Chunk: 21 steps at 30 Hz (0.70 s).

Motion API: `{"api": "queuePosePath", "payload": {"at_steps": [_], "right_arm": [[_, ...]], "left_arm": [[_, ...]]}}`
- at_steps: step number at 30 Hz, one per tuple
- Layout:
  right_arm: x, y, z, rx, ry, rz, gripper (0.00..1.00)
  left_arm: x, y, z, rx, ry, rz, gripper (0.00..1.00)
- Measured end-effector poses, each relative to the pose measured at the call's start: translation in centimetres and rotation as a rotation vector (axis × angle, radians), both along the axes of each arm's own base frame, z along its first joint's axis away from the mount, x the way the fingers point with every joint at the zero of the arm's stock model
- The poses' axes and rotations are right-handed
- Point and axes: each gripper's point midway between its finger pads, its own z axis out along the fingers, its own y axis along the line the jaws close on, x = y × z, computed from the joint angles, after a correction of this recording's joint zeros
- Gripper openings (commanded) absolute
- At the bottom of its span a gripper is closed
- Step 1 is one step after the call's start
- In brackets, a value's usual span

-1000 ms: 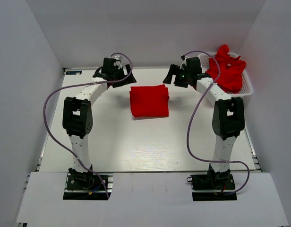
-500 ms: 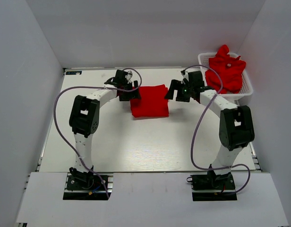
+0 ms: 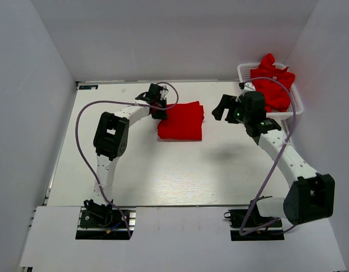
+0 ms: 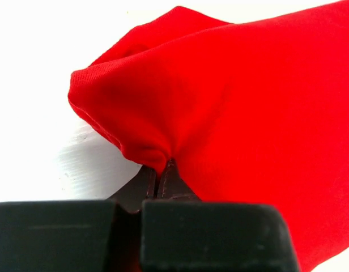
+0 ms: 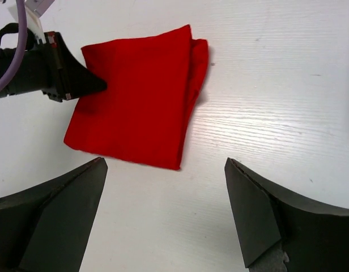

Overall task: Fold and stack the t-shirts
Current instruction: Put the neatly folded tshirt into the corner of the board with the left arm

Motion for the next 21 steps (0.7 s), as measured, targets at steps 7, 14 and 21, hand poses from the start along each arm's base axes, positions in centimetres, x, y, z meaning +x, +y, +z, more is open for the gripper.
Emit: {"api": "queuePosePath", "payload": {"at_steps": [7,14,21], "right_arm": [[-2.1,-3.9,0.9,-0.065,-0.061,-0.166,0.9],[-2.6,-6.1,0.5,-0.116,-0.073,-0.263,0.9],[-2.5,-7.1,-0.8,-0.169,-0.041,-0.296,0.9]], "left_arm": [[0.4,1.0,0.2,0.121,-0.044,-0.019,0.0],[1.6,7.5,1.7,0.376,-0.101,0.058,0.0],[4.3,16.1,4.8,0.596,-0.149,0.163,0.0]]}}
